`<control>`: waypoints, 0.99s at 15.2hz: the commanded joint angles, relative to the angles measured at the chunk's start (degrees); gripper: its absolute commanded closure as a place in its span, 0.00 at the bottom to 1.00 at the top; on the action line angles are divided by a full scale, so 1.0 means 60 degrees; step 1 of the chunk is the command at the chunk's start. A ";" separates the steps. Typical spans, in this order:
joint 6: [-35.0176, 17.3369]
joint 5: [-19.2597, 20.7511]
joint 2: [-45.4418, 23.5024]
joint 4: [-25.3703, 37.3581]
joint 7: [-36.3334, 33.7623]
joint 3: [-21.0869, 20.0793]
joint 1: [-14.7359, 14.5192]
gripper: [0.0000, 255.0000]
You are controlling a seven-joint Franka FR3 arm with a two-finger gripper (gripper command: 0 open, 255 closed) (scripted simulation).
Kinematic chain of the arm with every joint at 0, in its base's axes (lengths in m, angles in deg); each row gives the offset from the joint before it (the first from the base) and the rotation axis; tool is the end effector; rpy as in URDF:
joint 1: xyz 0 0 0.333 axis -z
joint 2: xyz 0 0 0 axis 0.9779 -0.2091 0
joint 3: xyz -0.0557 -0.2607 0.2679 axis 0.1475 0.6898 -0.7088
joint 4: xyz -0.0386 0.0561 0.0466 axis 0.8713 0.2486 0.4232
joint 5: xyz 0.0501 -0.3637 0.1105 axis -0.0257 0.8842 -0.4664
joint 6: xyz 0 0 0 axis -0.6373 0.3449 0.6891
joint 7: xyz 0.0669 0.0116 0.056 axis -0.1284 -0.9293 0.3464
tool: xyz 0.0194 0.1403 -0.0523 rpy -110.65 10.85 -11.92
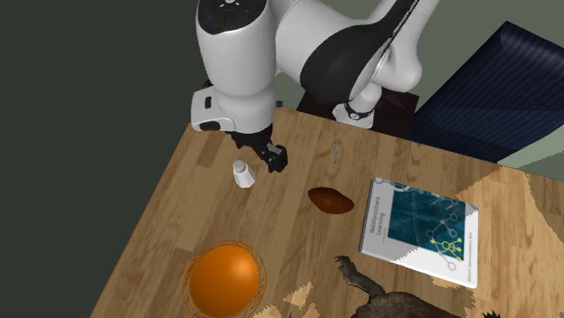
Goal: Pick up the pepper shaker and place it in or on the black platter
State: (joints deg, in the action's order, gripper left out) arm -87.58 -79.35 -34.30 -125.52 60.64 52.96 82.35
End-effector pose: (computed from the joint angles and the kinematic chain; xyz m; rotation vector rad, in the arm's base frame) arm 0.4575 -0.1858 0.6256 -3.0901 0.3787 -0.1270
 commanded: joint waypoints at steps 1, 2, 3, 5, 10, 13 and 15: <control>0.0117 -0.0220 -0.0655 0.0784 0.0254 0.0206 0.0075 0.00; 0.0201 -0.0359 -0.1024 0.1232 0.0407 0.0321 0.0134 0.00; 0.0220 -0.0389 -0.1101 0.1327 0.0439 0.0340 0.0152 0.00; -0.0042 -0.0384 -0.1080 0.1046 0.0436 0.0330 0.0152 0.00; -0.0760 -0.0384 -0.1070 0.0318 0.0437 0.0317 0.0142 0.00; -0.0760 -0.0384 -0.1069 0.0318 0.0437 0.0317 0.0142 0.00; -0.0760 -0.0384 -0.1070 0.0318 0.0437 0.0317 0.0142 0.00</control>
State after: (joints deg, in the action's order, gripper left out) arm -92.10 -81.65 -40.71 -123.58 63.25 54.86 83.20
